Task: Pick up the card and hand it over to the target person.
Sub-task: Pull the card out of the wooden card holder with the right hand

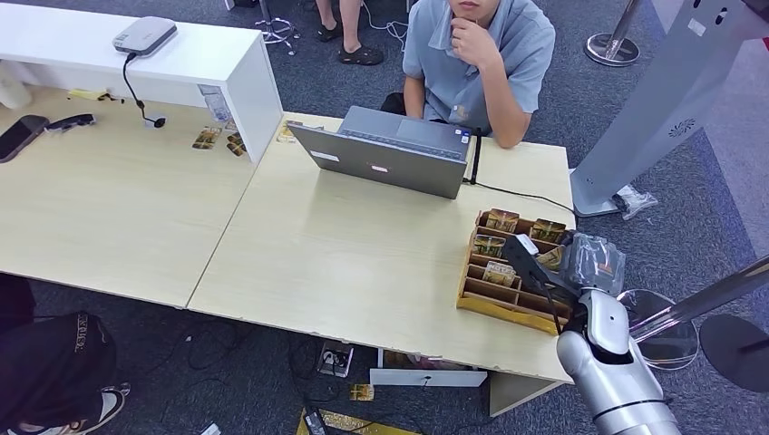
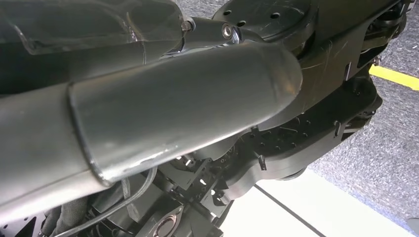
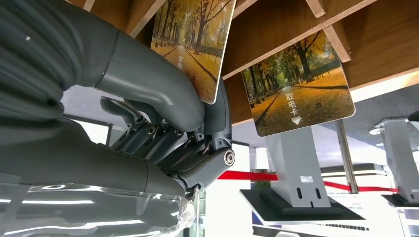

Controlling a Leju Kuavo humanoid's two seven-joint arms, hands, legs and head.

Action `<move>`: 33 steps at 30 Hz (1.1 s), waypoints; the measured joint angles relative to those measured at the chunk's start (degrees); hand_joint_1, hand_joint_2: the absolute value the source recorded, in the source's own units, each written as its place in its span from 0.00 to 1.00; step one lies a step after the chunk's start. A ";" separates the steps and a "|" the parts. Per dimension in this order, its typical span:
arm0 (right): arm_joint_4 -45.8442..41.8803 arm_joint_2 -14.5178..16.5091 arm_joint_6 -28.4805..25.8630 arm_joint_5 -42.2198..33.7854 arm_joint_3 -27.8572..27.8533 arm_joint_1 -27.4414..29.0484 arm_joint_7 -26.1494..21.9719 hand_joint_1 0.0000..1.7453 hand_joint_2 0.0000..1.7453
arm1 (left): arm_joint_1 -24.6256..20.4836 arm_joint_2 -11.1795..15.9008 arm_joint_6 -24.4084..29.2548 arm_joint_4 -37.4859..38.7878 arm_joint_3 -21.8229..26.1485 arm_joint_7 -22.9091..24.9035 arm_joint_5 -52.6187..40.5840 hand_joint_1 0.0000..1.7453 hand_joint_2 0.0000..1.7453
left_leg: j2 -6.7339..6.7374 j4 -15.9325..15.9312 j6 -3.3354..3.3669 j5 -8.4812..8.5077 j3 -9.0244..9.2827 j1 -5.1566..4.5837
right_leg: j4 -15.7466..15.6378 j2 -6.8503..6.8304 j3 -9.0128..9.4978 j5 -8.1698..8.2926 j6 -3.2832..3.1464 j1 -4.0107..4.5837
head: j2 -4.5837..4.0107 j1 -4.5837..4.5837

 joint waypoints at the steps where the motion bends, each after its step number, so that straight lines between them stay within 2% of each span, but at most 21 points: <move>1: -0.61 -0.02 -0.23 0.23 -0.04 -0.03 -0.04 1.00 1.00 | -0.01 0.01 -0.03 0.00 -0.03 0.00 0.00 0.00 0.00 | 0.01 0.01 0.00 -0.01 0.00 0.00 | 0.01 0.01 0.00 -0.01 0.00 0.00 | 0.00 0.00; 8: -7.51 -0.48 -0.82 2.59 -0.11 -0.64 0.24 1.00 1.00 | -0.21 0.19 -0.55 0.25 -0.50 -0.05 0.00 0.00 0.00 | 0.07 0.05 0.01 -0.04 -0.05 -0.02 | 0.08 0.07 -0.08 -0.02 0.00 -0.02 | 0.00 0.00; 13: -15.86 -1.45 -0.22 4.89 -0.41 -2.81 1.50 1.00 1.00 | -0.77 0.68 -1.73 1.00 -1.55 -0.11 0.00 0.00 0.00 | 0.11 0.09 0.02 0.00 -0.14 -0.06 | 0.13 0.11 -0.19 0.02 0.01 -0.06 | 0.00 0.00; 17: -18.16 -1.91 -0.14 5.57 -0.15 -3.69 1.57 1.00 1.00 | -1.00 0.88 -2.26 1.31 -2.01 -0.15 0.00 0.00 0.00 | 0.13 0.18 0.00 -0.04 -0.21 -0.06 | 0.23 0.11 -0.27 -0.02 0.00 -0.06 | 0.00 0.00; 22: -24.49 -2.25 2.64 7.87 1.80 -9.47 0.81 1.00 1.00 | -1.89 1.70 -4.39 2.51 -3.75 -0.29 0.00 0.00 0.00 | 0.12 0.17 0.01 -0.05 -0.18 -0.07 | 0.23 0.11 -0.26 -0.04 0.01 -0.07 | 0.00 0.00; 27: -23.34 -0.42 6.58 9.31 7.12 -16.47 -0.66 0.99 1.00 | -2.84 2.34 -6.68 4.07 -5.44 -0.51 0.00 0.00 0.00 | 0.29 0.17 0.00 -0.04 -0.20 -0.08 | 0.29 0.29 -0.33 0.01 -0.01 -0.08 | 0.00 0.00; 33: -15.90 1.94 6.95 10.25 12.42 -22.35 -1.65 1.00 1.00 | -3.80 3.30 -8.77 5.06 -7.47 -0.67 0.00 0.00 0.00 | 0.35 -0.02 -0.01 0.03 -0.04 -0.06 | 0.12 0.35 -0.19 0.11 -0.02 -0.06 | 0.00 0.00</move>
